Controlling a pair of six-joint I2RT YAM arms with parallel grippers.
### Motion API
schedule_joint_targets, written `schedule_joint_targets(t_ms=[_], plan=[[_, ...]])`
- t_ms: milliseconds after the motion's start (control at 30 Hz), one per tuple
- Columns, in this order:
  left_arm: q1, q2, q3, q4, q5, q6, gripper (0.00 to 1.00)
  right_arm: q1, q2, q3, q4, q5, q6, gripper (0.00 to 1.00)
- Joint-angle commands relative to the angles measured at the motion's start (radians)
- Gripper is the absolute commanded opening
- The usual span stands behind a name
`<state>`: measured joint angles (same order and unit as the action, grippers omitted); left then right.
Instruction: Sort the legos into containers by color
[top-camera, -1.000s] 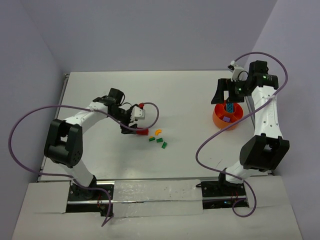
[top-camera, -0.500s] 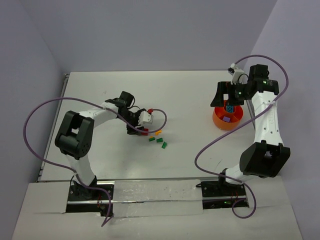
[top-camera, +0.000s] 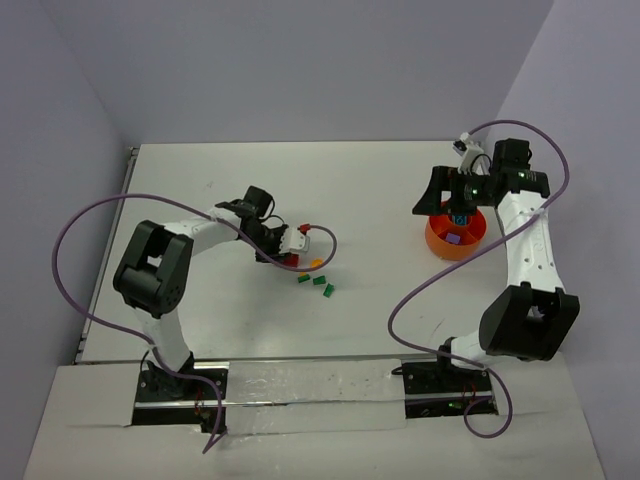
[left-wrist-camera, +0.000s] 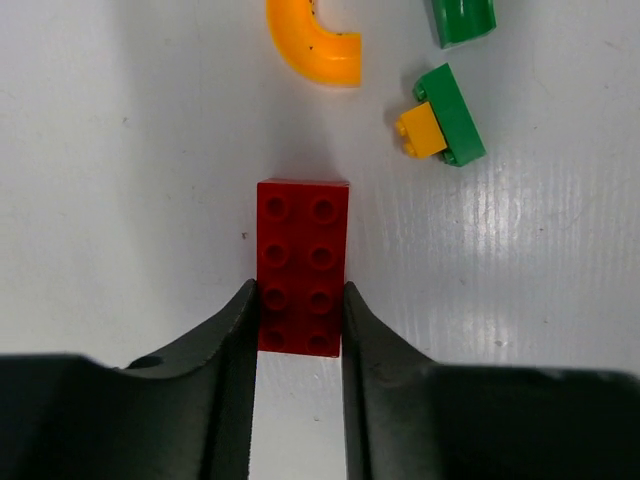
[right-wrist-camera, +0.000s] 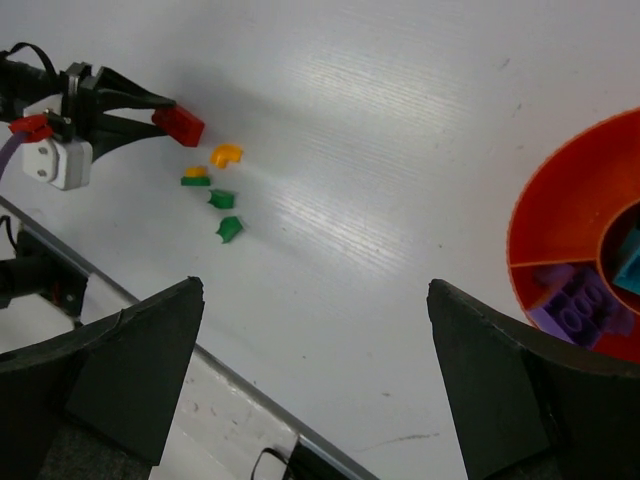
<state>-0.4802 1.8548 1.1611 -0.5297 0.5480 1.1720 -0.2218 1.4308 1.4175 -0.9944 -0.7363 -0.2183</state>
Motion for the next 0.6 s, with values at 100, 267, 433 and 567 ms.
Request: schedule_joint_targets(t_ms=[100, 267, 433, 567], plan=[[-0.01, -0.103, 0.008, 0.104, 0.025, -0.154, 0.0, 0.107, -0.044, -0.132, 0.32, -0.096, 0.239, 1.0], [-0.003, -0.225, 0.076, 0.102, 0.229, -0.413, 0.0, 0.279, -0.032, -0.147, 0.466, -0.14, 0.256, 1.0], [0.004, -0.279, 0.114, 0.146, 0.51, -0.81, 0.0, 0.348, 0.007, -0.096, 0.519, -0.3, 0.203, 1.0], [0.01, -0.327, 0.025, 0.42, 0.632, -1.19, 0.0, 0.369, 0.017, -0.073, 0.581, -0.404, 0.222, 0.98]])
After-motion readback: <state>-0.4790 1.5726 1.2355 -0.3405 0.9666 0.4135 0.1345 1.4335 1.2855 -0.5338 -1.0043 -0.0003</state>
